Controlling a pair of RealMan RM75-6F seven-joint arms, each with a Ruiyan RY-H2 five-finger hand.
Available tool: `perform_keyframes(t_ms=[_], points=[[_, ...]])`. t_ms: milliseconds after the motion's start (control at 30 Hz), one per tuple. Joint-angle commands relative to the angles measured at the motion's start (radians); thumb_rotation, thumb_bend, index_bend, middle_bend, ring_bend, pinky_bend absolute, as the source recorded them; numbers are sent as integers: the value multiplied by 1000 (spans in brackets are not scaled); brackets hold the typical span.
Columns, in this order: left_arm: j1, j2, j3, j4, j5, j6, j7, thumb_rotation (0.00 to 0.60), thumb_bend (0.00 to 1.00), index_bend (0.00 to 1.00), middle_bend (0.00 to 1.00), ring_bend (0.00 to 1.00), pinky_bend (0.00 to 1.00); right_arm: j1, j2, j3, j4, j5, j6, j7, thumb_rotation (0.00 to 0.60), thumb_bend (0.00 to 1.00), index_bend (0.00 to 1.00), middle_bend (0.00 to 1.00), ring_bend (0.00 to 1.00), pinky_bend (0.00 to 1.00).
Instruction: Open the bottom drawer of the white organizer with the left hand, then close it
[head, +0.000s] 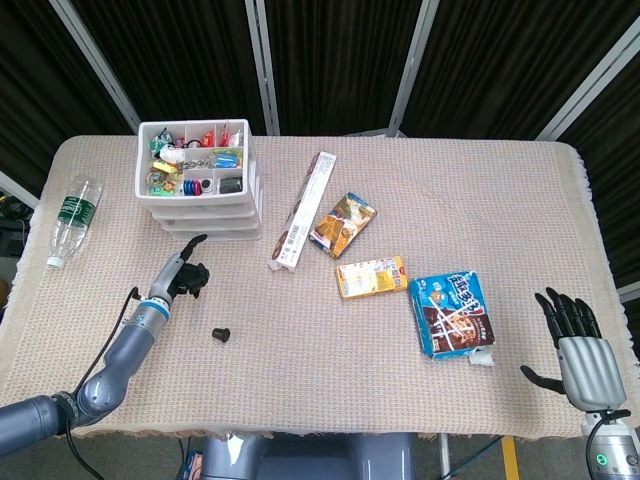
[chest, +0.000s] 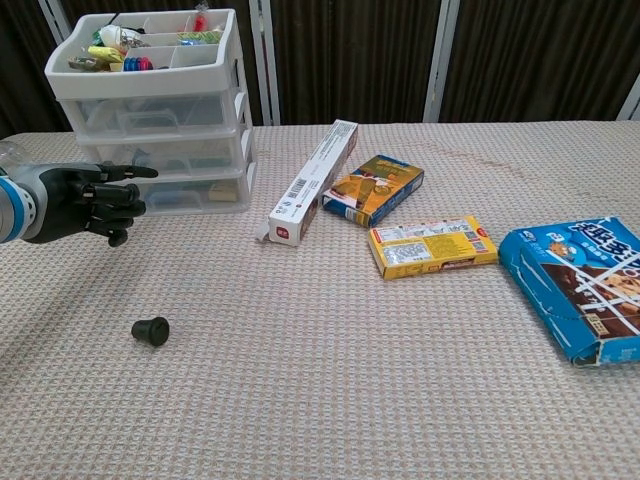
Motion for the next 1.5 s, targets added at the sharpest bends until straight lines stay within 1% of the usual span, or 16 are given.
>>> perform_keyframes(t_ms=[33,233,567,833,1033,1267,1500], points=[[-1,-12,-13,20,1,-14,-24,600,815,0,902,870,727,0,0,0,-1,0,1,1,600,4,50,0,0,0],[-13,-24,-26,42,5,-26,-42,600,816,0,905,872,727,-1,-2,2,1,0,5,5,600,5,50,0,0,0],[-29,-36,-18,69,-11,-34,-42,600,818,0,905,872,727,-3,1,2,-3,3,4,12,600,5,50,0,0,0],[-52,-50,-32,83,-55,-31,-48,600,818,0,905,872,727,-4,3,3,-3,3,5,18,600,5,50,0,0,0],[-67,-47,-28,94,-90,-42,-39,600,817,0,904,872,727,-4,5,4,-3,6,4,24,600,4,50,0,0,0],[-98,-38,-24,114,-156,-92,-33,600,817,0,903,872,727,-4,4,4,-6,7,3,23,600,5,50,0,0,0],[-118,-44,-35,127,-179,-112,-44,600,817,0,902,872,727,-2,4,6,-4,8,1,24,600,4,50,0,0,0]])
